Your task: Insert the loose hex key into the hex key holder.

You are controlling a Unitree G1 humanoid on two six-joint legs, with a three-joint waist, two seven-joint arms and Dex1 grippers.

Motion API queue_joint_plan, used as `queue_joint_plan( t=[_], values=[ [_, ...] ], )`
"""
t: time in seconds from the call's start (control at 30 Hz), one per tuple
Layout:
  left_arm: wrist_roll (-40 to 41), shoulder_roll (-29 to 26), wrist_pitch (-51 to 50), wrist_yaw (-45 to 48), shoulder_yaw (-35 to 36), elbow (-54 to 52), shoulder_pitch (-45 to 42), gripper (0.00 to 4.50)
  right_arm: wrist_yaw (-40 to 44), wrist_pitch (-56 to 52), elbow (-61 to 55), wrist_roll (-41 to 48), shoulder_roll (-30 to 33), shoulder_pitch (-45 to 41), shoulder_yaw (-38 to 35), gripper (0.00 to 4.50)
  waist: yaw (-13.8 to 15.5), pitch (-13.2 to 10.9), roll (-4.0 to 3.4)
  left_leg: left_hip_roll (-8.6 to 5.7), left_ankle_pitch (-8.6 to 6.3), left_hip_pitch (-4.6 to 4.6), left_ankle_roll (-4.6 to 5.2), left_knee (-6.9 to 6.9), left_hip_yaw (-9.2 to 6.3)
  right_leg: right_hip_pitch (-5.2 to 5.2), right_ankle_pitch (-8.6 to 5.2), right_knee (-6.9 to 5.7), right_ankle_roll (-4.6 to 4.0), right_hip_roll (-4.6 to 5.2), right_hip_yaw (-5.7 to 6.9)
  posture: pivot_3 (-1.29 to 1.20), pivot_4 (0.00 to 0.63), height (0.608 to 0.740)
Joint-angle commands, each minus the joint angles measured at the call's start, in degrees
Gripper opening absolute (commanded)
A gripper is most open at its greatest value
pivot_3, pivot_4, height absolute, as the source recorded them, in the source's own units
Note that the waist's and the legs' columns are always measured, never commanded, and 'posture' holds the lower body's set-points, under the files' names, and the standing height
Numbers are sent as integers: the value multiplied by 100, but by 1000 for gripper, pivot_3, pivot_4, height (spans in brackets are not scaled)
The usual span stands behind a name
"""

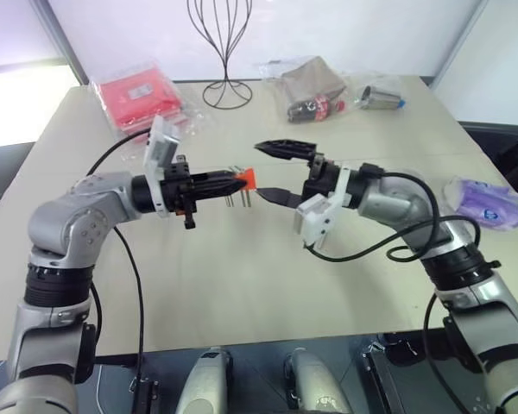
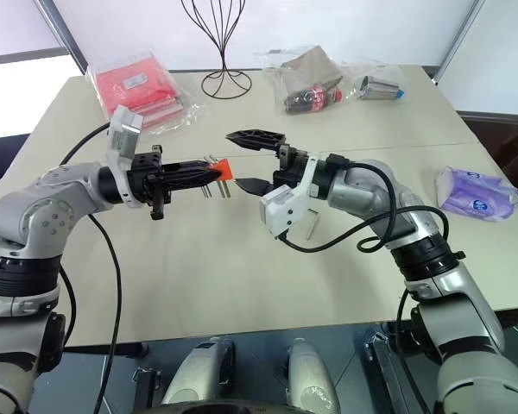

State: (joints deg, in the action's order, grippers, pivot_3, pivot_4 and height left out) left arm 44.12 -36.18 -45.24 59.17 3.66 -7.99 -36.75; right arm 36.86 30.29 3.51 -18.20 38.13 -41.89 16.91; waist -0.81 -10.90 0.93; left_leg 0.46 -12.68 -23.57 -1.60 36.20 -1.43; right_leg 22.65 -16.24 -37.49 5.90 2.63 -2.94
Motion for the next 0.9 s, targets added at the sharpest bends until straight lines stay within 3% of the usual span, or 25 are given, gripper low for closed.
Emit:
queue_joint_plan(
  t=[0.03, 0.13, 0.27, 0.43, 0.53, 0.7, 0.9],
  values=[
    [-183, -135, 284, 70, 41, -140, -45, 0, 981, -2668, -382, 1157, 118, 23, -578, 4462, 0, 0, 0, 0, 0, 0, 0, 1, -1, -1, 0, 0, 0, 0, 0, 0, 150, 740],
    [-288, -187, 403, 120, 18, -133, -39, 0, 1625, -6021, -845, 1923, 156, -281, -801, 4462, 2, 0, -1, 2, 0, 0, 1, 1, -5, 0, 0, -2, -1, 0, 2, 0, 150, 740],
    [-427, -191, 557, 157, -45, -90, -20, 0, 1697, -9273, -1084, 2623, 0, -912, -887, 4462, -28, -2, -3, 5, 0, 0, 2, -8, -5, 8, -1, -2, -2, -2, 3, 0, 150, 740],
    [-500, -142, 634, 150, -81, -132, 31, 0, 1195, -11729, -1158, 2997, -232, -1339, -652, 4462, -7, -2, -3, 8, -1, -3, 2, -14, -5, 13, -4, -1, -9, -2, 4, 0, 150, 740],
    [-518, -142, 657, 124, -67, -163, 77, 0, 883, -12258, -1021, 3262, -314, -1359, -565, 4462, 6, -2, -3, 3, -1, -16, 2, -8, -5, 21, -4, 1, -8, 3, 5, 0, 150, 740],
    [-510, -164, 656, 61, -20, -236, 172, 0, 435, -12279, -1088, 3616, -210, -1207, -346, 4462, -9, -2, -3, -3, -1, -82, 2, 8, -5, 79, 0, -3, -1, 6, 6, 0, 150, 740],
    [-483, -183, 621, -10, 4, -328, 246, 0, -63, -12279, -1173, 3779, -130, -1023, -93, 4462, -14, -2, -3, -3, -1, -86, 2, 4, -7, 84, 0, -3, 0, 3, 9, 0, 150, 740]
  ],
)
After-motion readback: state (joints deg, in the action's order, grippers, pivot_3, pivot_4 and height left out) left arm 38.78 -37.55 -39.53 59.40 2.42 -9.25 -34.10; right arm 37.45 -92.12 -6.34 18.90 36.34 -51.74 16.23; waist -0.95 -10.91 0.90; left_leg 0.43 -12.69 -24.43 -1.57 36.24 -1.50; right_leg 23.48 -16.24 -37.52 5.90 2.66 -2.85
